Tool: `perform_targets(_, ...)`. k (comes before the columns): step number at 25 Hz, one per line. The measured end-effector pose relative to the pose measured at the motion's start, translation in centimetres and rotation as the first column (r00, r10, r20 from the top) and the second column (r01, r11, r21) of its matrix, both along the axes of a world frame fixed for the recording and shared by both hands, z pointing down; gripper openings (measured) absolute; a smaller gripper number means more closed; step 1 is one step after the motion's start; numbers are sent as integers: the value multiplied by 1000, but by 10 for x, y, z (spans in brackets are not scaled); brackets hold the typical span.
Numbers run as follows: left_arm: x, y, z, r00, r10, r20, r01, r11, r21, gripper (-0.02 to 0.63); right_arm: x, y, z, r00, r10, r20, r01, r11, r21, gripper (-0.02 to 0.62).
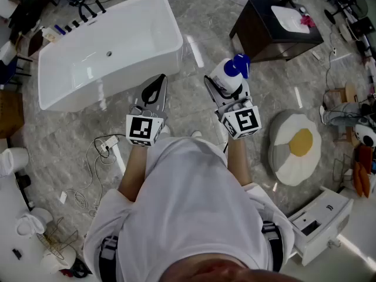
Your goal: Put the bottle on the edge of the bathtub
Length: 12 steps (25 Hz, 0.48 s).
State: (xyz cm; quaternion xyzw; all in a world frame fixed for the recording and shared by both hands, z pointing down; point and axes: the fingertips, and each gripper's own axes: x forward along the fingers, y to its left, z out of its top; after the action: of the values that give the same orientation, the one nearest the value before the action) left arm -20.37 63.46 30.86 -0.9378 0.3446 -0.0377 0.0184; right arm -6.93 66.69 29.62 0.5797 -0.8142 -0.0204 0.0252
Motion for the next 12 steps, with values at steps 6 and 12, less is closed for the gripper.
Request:
perform_targets(6,17,6,7,1000,6,15,-6,1000,0,-5,12,6,-1,1000,-19,7,19,1000,17,256)
perform_targets(12,37,12,10,998,16,57,-18,1000,22,-5,28,13,1,998,-59,10,59,998,21,258)
